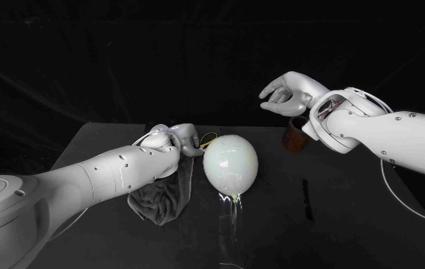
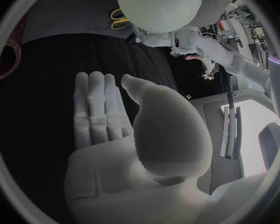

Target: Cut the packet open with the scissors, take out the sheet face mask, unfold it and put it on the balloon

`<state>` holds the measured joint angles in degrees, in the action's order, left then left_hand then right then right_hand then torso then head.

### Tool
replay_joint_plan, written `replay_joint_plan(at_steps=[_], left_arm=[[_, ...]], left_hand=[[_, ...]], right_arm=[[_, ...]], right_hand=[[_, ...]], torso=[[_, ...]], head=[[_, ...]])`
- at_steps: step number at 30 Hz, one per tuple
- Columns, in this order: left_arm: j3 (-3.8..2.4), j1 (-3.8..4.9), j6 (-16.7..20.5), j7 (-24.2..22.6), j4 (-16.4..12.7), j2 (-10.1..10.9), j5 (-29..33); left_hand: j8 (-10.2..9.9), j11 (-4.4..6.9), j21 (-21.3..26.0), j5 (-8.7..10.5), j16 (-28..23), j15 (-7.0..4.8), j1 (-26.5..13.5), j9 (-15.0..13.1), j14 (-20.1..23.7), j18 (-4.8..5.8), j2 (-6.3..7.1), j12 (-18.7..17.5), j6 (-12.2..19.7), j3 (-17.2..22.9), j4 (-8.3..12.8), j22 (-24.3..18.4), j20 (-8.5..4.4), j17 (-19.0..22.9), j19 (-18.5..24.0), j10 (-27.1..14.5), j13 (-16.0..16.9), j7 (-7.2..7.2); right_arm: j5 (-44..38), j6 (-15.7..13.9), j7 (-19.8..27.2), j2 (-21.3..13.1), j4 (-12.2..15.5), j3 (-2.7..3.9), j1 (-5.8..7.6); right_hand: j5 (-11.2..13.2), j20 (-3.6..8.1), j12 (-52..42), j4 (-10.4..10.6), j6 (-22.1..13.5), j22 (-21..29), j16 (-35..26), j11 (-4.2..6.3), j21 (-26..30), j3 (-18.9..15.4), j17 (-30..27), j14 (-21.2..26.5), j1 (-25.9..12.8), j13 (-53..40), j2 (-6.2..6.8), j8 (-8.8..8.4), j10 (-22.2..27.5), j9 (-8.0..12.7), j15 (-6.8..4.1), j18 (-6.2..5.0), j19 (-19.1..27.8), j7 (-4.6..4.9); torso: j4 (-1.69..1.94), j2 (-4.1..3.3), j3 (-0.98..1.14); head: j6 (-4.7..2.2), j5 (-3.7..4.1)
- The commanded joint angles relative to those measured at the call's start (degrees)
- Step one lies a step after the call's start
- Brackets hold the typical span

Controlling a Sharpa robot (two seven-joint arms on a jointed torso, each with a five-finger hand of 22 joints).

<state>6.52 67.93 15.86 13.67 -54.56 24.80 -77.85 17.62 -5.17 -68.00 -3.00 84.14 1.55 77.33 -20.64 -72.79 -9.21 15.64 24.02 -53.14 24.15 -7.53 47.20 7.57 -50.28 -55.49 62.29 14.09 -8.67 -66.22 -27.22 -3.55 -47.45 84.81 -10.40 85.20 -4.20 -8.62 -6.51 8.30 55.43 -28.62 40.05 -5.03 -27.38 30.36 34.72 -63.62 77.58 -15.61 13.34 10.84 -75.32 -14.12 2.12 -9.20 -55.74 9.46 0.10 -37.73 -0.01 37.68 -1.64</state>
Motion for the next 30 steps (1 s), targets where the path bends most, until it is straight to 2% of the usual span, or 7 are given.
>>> replay_joint_plan(at_steps=[1, 14, 17, 19, 22, 26, 30], left_arm=[[0.90, -1.38, -4.62, 2.59, -0.09, -0.20, -3.01], [1.22, -1.76, -6.17, 4.23, -0.49, -0.43, -5.98], [1.29, -1.97, -6.35, 4.22, -0.41, -0.63, -6.62], [1.32, -2.09, -6.27, 4.04, -0.40, -0.71, -6.78], [1.33, -2.21, -5.90, 3.53, -0.39, -0.78, -6.85], [1.34, -2.29, -5.25, 2.77, -0.34, -0.83, -6.85], [1.35, -2.33, -4.19, 1.92, -0.30, -0.80, -6.76]], left_hand=[[0.50, 0.31, 0.03, 0.19, 0.35, -0.09, 0.25, -0.19, -0.14, 0.00, 0.23, 1.21, 0.33, -0.88, -0.38, 0.00, -0.08, -0.18, -0.04, -0.92, -0.06, 0.34], [1.55, 0.17, 0.21, 0.19, 0.52, 0.04, 0.74, -0.65, 0.00, -0.04, 0.02, 4.76, 1.05, -3.11, -2.06, -0.07, -0.05, -0.47, 0.24, -3.49, 2.14, 0.19], [1.84, 0.28, 0.24, 0.17, 0.57, -0.01, 1.69, -0.68, 0.03, -0.04, -0.62, 5.31, 0.89, -2.83, -2.13, -0.04, -0.03, -0.54, 0.29, -3.98, 2.46, 0.39], [2.43, 0.79, 0.13, 0.18, 0.57, -0.46, 4.58, -0.63, 0.16, -0.06, -2.90, 5.81, -0.30, -0.06, -1.53, 0.17, -0.14, -0.22, 0.17, -4.20, 2.66, 0.98], [2.86, 1.27, -0.32, 0.21, 0.61, -1.01, 7.16, -0.38, -0.06, 0.01, -4.36, 6.33, -1.70, 3.79, -0.60, 0.82, -0.47, -0.47, -0.27, -3.79, 2.74, 1.21], [3.32, 1.89, -1.37, 0.14, 0.73, -1.59, 9.08, -0.10, -0.71, 0.18, -5.37, 6.81, -3.52, 8.60, 1.12, 2.09, -1.03, -1.45, -1.03, -2.74, 2.71, 1.36], [3.25, 2.03, -2.80, 0.19, 0.83, -1.74, 8.51, 0.34, -1.43, 0.38, -5.12, 7.24, -4.51, 12.54, 2.67, 3.65, -1.53, -2.36, -1.75, -2.20, 2.80, 1.40]], right_arm=[[-0.50, 0.81, 0.41, 0.04, 0.12, 0.02, -0.02], [-0.44, 0.82, 0.46, -0.05, 0.18, 0.01, -0.07], [-0.42, 0.79, 0.48, -0.06, 0.21, 0.01, -0.08], [-0.41, 0.78, 0.48, -0.07, 0.22, 0.01, -0.08], [-0.39, 0.77, 0.47, -0.10, 0.23, 0.01, -0.09], [-0.33, 0.72, 0.47, -0.16, 0.27, 0.01, -0.09], [-0.31, 0.67, 0.46, -0.23, 0.29, 0.01, -0.09]], right_hand=[[-0.29, 0.13, -0.06, 0.36, 0.05, -0.07, 0.27, -0.09, -0.34, 0.04, 0.05, 0.27, -0.01, -0.08, 0.40, 0.19, 0.44, 0.08, -0.04, -0.90, 0.33, 0.35], [-0.27, 0.11, -0.08, 0.48, 0.06, -0.12, 0.31, -0.11, -0.36, 0.01, 0.06, 0.30, -0.11, -0.13, 0.37, 0.22, 0.42, 0.08, -0.01, -0.90, 0.38, 0.37], [-0.27, 0.11, -0.08, 0.48, 0.06, -0.12, 0.31, -0.11, -0.36, 0.01, 0.06, 0.30, -0.11, -0.13, 0.37, 0.22, 0.42, 0.08, -0.01, -0.90, 0.38, 0.37], [-0.27, 0.11, -0.08, 0.48, 0.06, -0.12, 0.31, -0.11, -0.36, 0.01, 0.06, 0.30, -0.11, -0.13, 0.37, 0.22, 0.42, 0.08, -0.01, -0.90, 0.38, 0.37], [-0.27, 0.11, -0.08, 0.48, 0.06, -0.12, 0.31, -0.11, -0.36, 0.01, 0.06, 0.30, -0.11, -0.13, 0.37, 0.22, 0.42, 0.08, -0.01, -0.90, 0.38, 0.37], [-0.28, 0.09, -0.10, 0.56, 0.09, -0.16, 0.34, -0.12, -0.37, 0.00, 0.06, 0.32, -0.18, -0.17, 0.34, 0.25, 0.41, 0.08, 0.00, -0.90, 0.42, 0.37], [-0.29, 0.08, -0.12, 0.66, 0.12, -0.19, 0.37, -0.12, -0.39, 0.01, 0.07, 0.33, -0.26, -0.20, 0.28, 0.28, 0.40, 0.08, 0.01, -0.91, 0.46, 0.37]], torso=[[0.00, 0.00, -0.05], [0.03, -0.01, -0.05], [-0.02, -0.02, -0.03], [-0.05, -0.03, -0.04], [-0.05, -0.04, -0.03], [-0.05, -0.02, -0.01], [-0.05, -0.01, -0.01]], head=[[0.03, 0.06], [0.02, 0.15], [-0.08, 0.13], [-0.11, 0.13], [-0.04, 0.11], [0.05, 0.15], [0.00, 0.20]])
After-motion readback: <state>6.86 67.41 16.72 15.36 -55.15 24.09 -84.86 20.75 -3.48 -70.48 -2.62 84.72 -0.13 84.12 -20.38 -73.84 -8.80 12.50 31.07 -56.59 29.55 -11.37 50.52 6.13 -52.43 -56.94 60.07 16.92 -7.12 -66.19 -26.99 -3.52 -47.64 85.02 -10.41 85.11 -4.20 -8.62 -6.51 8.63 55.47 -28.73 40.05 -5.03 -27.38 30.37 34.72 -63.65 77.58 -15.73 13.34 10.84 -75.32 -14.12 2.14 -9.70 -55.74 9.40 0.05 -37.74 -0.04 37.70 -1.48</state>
